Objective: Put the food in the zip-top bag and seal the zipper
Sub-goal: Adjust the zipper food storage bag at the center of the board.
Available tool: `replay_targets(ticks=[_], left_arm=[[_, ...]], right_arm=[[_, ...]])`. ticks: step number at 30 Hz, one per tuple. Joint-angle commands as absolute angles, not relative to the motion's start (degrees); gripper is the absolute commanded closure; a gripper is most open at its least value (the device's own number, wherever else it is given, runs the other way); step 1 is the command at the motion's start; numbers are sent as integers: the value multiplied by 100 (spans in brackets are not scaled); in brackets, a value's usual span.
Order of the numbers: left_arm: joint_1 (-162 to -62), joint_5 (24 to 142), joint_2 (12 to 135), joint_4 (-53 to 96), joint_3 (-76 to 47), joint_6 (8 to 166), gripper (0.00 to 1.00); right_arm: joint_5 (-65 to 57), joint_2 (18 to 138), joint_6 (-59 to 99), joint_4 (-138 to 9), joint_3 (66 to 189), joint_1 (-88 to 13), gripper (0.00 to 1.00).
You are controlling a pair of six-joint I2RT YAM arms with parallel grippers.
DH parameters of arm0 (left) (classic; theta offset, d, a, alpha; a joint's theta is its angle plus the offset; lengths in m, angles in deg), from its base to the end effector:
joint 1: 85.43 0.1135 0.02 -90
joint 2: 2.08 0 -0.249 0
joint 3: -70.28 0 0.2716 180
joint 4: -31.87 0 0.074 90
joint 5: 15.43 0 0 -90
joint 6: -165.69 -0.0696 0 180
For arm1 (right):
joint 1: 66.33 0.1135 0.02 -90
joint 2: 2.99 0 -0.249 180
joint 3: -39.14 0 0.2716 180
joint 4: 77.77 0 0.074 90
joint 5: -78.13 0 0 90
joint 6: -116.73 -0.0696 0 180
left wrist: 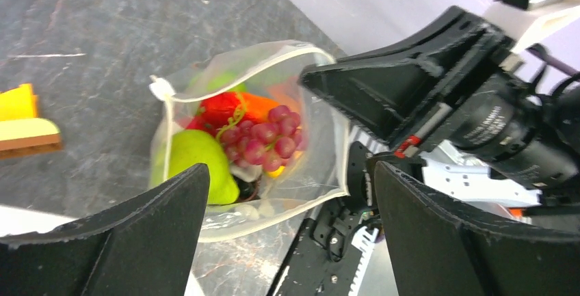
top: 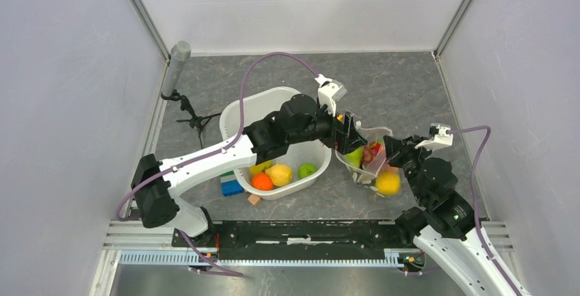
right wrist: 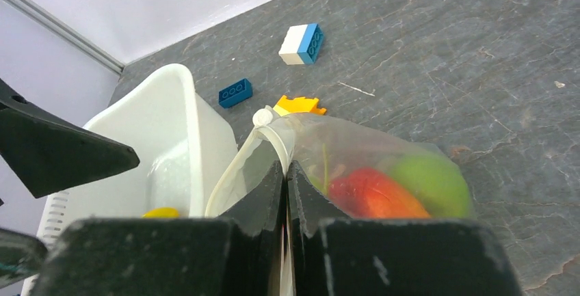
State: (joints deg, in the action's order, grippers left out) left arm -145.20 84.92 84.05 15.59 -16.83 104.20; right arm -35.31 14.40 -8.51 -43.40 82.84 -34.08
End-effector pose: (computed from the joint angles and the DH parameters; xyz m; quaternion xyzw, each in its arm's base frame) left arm 0.1967 -0.3624 0.3290 0.2660 0.7477 -0.4722 0.3837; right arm 0.1521 0.0632 0.2890 0.1524 0.7356 0.2291 0.6190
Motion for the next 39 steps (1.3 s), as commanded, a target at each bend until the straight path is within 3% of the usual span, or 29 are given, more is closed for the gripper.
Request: replay_targets(ticks=[1,16,19,24,32,36,39], left_arm=[[-14542,7540,8470,928,-1765,9948,4],[-14521,7525,9792,2,-2643,9632,21],[-14528,7573,9852,46,-2646,9633,43],[-14520,7820,9947,158,-2667,9704,61],[-14524,7825,9998,153,-2780,9683,98],[-14489,7749,9980,-87,-3271,9358,98],[-14451,7744,10013,-330,-3901,8965,98]], right_arm=[[-3811,1309,-801,-4441,8559,-3410,92],[-3954,1048,-956,-4270,8441,-3408,92],[-3929,1064,-959,-4270,8417,-3411,91],[-3885,1090,-997,-4311,8350,-3403,91],[-3680,1066,-823,-4491,8319,-3408,90],[-2228,1071,112,-5345,8382,-3408,87],[-648,1187,728,-5921,8593,-3407,76]])
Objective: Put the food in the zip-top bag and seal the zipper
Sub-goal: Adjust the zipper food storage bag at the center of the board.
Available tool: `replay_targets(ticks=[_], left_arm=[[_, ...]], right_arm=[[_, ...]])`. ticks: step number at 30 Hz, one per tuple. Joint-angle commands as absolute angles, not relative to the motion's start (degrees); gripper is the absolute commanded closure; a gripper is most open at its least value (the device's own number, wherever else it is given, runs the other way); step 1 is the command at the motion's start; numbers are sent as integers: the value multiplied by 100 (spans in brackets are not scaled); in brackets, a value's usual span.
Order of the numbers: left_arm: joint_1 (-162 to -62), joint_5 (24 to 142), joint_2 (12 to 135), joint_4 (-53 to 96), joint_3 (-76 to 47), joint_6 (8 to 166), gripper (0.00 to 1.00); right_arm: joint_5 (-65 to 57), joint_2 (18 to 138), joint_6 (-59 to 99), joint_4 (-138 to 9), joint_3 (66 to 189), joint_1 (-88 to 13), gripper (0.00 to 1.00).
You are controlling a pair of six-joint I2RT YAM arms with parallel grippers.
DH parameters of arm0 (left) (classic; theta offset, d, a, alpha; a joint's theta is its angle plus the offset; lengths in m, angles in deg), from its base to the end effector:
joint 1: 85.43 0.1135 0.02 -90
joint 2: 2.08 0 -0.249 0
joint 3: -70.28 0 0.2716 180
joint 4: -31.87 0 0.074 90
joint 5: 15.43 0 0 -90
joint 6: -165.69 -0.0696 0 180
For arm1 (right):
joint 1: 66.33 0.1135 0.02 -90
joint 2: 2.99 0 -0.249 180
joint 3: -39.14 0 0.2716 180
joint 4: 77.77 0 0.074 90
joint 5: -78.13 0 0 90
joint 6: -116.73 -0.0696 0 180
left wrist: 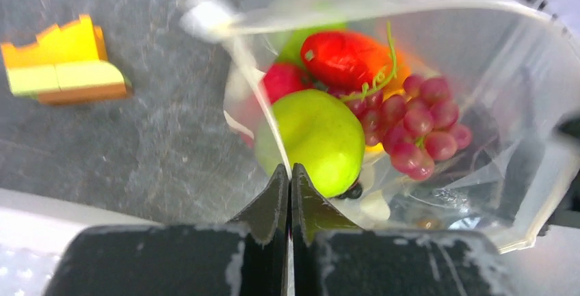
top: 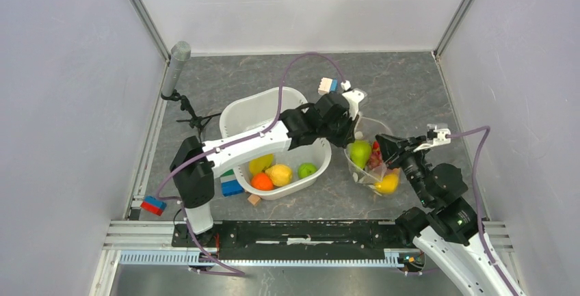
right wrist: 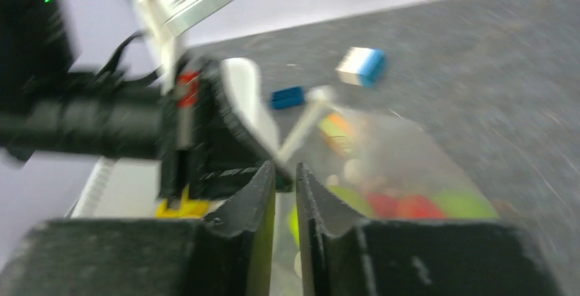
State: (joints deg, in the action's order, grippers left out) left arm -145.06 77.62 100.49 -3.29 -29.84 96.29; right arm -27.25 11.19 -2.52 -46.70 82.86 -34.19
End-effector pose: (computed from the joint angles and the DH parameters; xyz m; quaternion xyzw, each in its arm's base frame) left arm 0.2290 -0.3981 0.2573 0.3107 0.8415 -0.3026 0.3221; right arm 0.1419 0.0673 0.3046 0.0754 0.7122 0.2705 0.6434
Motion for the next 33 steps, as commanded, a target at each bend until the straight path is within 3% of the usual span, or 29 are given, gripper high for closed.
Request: replay_targets(ticks=[1,4,8,14,20,25,33], left_arm=[[-14444,7759,10042,-406,-4137,8802,98],[-14424,7841,10219,-785,-4777,8409,98],[-14361,7765,10387,-1002,-4951,8184,98],[-14254,7821,10300,-999,-4630,8060,98],[-14164,7978,10198,-920,-4401,7760,98],[-14137,8095,10216,-852,-4385,7651,98],[-14124,8118,10134,-424,-4075,7721,98]], right_arm=[[-354,1269,871,-5957,8709,-3408,75],[159,1582,1308,-5682,9144,-3408,62],[-186,1977,1703,-5156,9729,-3407,60],[-3195,2422,2125,-4448,10526,-3408,59],[-4793,3623,3001,-4309,10464,-3408,61],[-4306,4101,3210,-4862,10307,-3998,60],[-628,4715,3119,-5642,9894,-6576,58]])
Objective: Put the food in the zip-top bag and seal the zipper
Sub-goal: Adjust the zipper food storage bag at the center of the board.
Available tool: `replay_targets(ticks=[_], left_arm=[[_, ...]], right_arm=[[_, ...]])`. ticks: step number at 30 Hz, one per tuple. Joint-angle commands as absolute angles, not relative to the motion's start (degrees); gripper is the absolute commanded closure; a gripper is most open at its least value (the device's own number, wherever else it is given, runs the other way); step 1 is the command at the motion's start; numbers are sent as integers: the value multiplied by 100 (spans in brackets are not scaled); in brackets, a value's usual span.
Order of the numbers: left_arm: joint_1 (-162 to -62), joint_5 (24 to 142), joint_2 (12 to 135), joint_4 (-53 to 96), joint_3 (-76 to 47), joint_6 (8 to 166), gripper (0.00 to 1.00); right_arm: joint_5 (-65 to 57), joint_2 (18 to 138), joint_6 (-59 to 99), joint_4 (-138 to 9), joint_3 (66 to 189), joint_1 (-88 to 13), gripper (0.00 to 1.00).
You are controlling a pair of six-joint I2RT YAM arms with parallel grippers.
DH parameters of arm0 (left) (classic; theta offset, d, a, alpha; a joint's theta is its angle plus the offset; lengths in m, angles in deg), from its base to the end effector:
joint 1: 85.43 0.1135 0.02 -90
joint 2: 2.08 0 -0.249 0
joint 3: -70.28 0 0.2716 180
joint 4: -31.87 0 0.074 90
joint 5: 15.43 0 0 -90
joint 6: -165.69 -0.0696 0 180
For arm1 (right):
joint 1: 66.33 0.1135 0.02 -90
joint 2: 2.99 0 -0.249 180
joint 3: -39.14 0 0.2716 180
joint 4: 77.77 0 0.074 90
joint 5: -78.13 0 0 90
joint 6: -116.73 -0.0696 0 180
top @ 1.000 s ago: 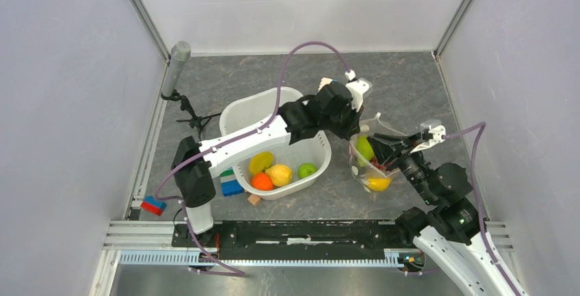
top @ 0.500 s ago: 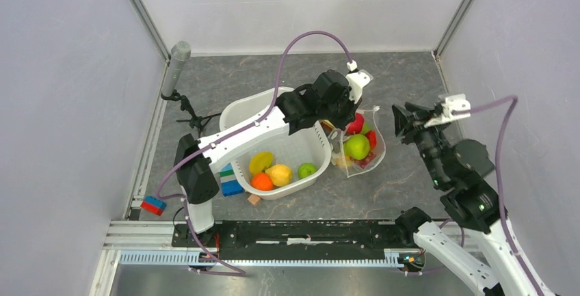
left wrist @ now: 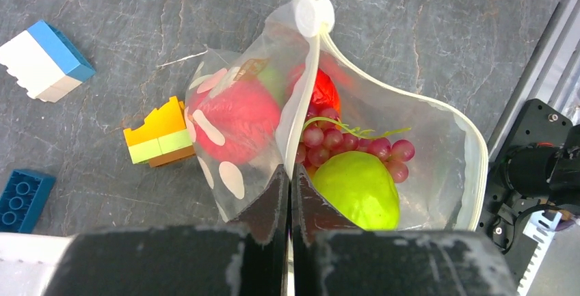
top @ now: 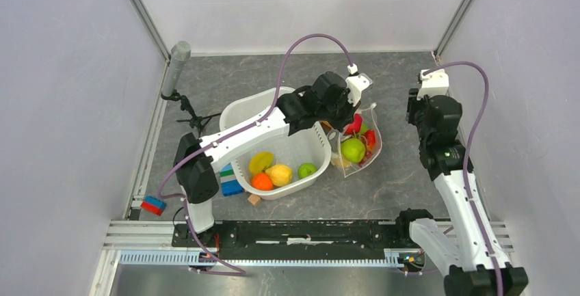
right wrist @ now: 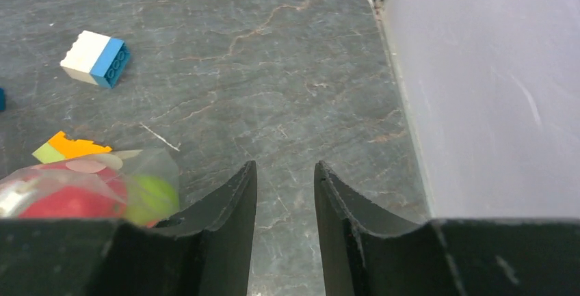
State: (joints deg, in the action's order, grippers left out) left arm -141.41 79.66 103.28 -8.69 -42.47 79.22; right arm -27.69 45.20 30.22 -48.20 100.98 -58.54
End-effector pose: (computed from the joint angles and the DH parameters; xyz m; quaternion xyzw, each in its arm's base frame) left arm 0.2608 -0.3974 0.3101 0.4072 0.7789 -0.2698 0.3933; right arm 0.2537 0.0156 0.3245 0.0048 0.7949 -0.0874 0.6003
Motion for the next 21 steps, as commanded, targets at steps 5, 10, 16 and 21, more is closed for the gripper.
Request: replay_targets(ticks=[5,10,16,21], left_arm=[[-14072,8385,10055,-281,-3947,7416,98],[-13970,8797,9986,-162,-3848,7262,98],[-13905,9198,9901,-34,-3820,6970,98],[-13826,9808,9860,158,-3811,6627,98]], right_arm=[[1235,4771,3937,-7146,8955,-7091,47],[2728,4425,5292,-8190,8027,-7306,26],[4917,4722,6338,-7553,8385,-7817,20],[6392,5426,7771,-5831,9102,-8126,18]])
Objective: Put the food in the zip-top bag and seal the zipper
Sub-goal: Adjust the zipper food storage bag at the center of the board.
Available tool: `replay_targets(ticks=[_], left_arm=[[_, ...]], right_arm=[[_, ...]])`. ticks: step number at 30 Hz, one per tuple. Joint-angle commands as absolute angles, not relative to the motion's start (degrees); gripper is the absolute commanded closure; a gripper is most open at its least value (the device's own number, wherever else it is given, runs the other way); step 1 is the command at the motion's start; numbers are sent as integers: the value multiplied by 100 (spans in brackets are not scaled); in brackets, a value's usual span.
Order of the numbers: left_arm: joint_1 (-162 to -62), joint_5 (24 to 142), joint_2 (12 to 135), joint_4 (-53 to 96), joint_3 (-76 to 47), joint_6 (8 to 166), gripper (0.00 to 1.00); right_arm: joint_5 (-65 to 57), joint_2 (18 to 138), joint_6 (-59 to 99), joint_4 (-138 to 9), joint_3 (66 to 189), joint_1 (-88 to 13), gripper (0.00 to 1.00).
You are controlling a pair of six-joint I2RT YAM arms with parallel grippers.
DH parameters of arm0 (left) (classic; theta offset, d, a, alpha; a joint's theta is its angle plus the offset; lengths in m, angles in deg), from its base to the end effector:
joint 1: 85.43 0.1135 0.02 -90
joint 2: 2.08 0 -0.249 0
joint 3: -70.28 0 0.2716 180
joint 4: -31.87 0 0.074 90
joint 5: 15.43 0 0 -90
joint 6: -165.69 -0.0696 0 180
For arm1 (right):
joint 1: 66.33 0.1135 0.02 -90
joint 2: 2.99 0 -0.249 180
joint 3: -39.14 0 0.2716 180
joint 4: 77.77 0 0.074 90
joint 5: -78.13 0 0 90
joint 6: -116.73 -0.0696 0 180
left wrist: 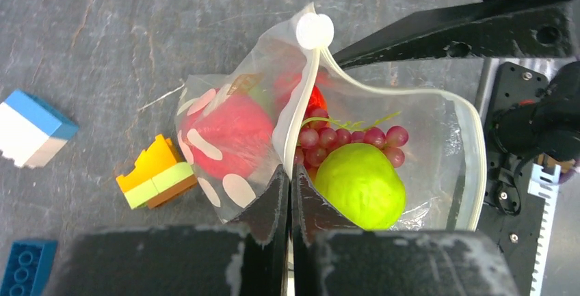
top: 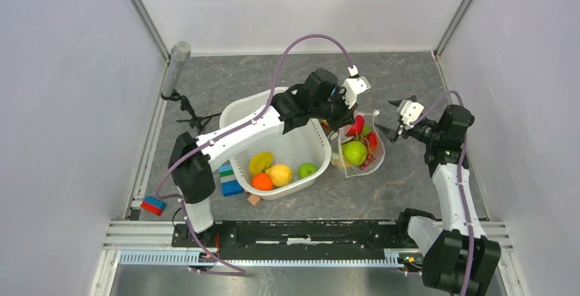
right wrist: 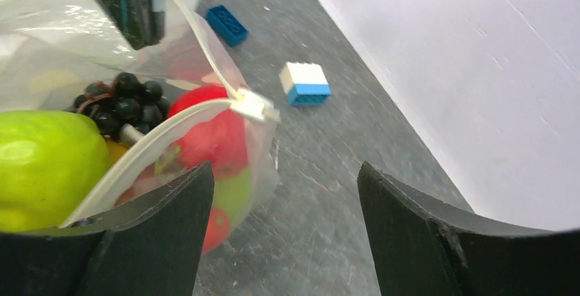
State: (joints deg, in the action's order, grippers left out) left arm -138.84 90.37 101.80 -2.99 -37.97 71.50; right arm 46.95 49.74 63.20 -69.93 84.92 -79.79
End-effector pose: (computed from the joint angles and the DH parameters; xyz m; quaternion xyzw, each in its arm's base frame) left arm 0.2661 -0.3903 0.3044 0.4740 0.7207 -0.3132 0.3972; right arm 0.2523 0.0008 0.2507 -0.4313 0.6165 0.1283 0.6461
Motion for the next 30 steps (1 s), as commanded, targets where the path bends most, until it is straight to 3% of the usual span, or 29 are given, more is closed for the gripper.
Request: replay_targets(ticks=[1,8,12,17,21,25,28,30], left_arm=[[-13803,10011,9872,223,-3811,6587,98],[-13766,10669,10060,258,-3993,6444,98],[-13720,10860,10128,275,-4066,6475,98],[-13684,10988,10220,278,-4129,6522,98],[-13684,11252,10268,293,-4160,6603,98],[-13684,11326,10326,278,-4207,6693,98],[-13680,11447,10334,305,-4232,6750,98],[-13684,11434,10347,328,-4250,6799,98]], right_arm=[[6520,5582,7958,-5531,9286,-8130,18],[7197,6767,11488,-1887,10460,-8133,20],[7262,7503,14068,666,11008,-8126,36],[7313,7624,13916,702,11164,-8094,49],[7624,7182,13960,480,11117,-8088,33],[7470,7231,13923,690,11291,-8090,29],[7439,7195,13952,692,11203,-8038,34],[7452,7160,13948,692,11148,-7992,46]])
